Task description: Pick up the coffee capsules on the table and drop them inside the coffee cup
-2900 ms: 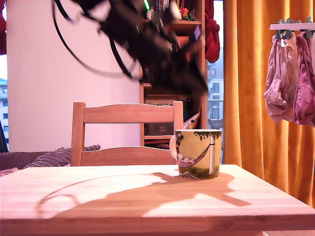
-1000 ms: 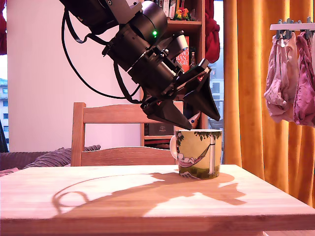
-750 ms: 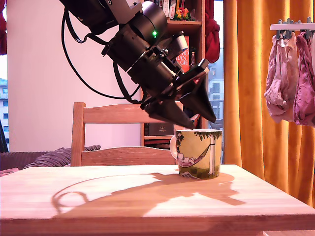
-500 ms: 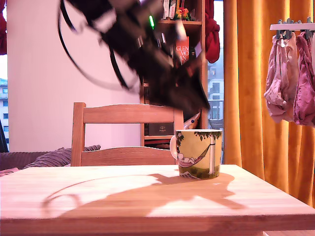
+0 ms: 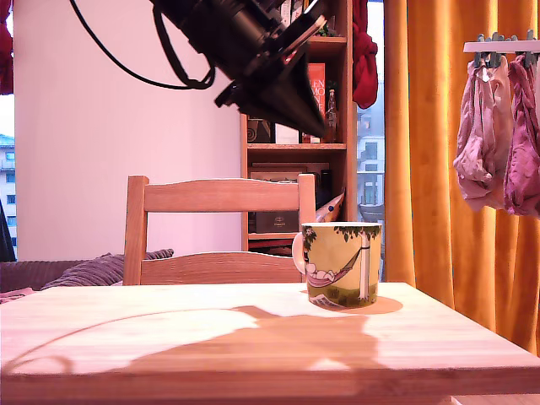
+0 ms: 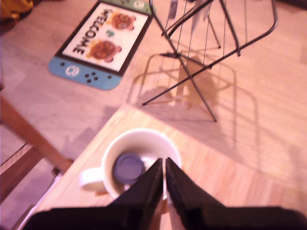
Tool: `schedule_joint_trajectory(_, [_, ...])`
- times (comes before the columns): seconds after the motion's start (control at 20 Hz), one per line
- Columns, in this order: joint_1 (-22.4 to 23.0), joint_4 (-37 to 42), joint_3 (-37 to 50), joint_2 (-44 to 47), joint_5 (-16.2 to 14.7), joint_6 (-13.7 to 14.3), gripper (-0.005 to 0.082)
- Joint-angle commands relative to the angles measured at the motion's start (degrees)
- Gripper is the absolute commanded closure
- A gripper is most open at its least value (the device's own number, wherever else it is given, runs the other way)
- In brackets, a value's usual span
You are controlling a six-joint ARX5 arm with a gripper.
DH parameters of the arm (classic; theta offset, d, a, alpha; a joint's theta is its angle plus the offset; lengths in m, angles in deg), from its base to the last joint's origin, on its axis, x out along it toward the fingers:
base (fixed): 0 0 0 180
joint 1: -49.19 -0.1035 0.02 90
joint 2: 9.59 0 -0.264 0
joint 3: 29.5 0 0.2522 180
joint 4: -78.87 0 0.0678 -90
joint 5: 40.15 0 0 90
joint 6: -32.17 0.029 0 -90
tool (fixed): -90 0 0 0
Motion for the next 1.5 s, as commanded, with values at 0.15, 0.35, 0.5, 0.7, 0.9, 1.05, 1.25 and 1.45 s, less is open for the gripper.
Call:
schedule_joint_trajectory(0.15, [-2.49,-1.18,0.66,-6.36,0.61,1.68,0.0789])
schedule_joint_trajectory(0.35, [-6.56,-1.33,4.46,-12.13,0.61,1.84,0.0789])
schedule_joint_trajectory(0.5, [-10.97,-0.81,9.2,-17.09,0.59,1.81,0.0789])
schedule_joint_trajectory(0.7, [-16.92,-0.63,14.78,-23.54,0.35,1.62,0.0789])
schedule_joint_trajectory(0.9, [-21.81,-0.39,19.54,-29.35,0.37,1.4,0.0789])
schedule_joint_trajectory(1.05, [-25.62,1.64,24.48,-34.12,0.26,0.37,0.0789])
schedule_joint_trajectory(1.25, [-31.32,4.87,32.33,-42.03,-1.64,-2.16,0.0789])
schedule_joint_trajectory(1.45, [-34.99,5.31,37.73,-49.92,-2.6,-4.85,0.0789])
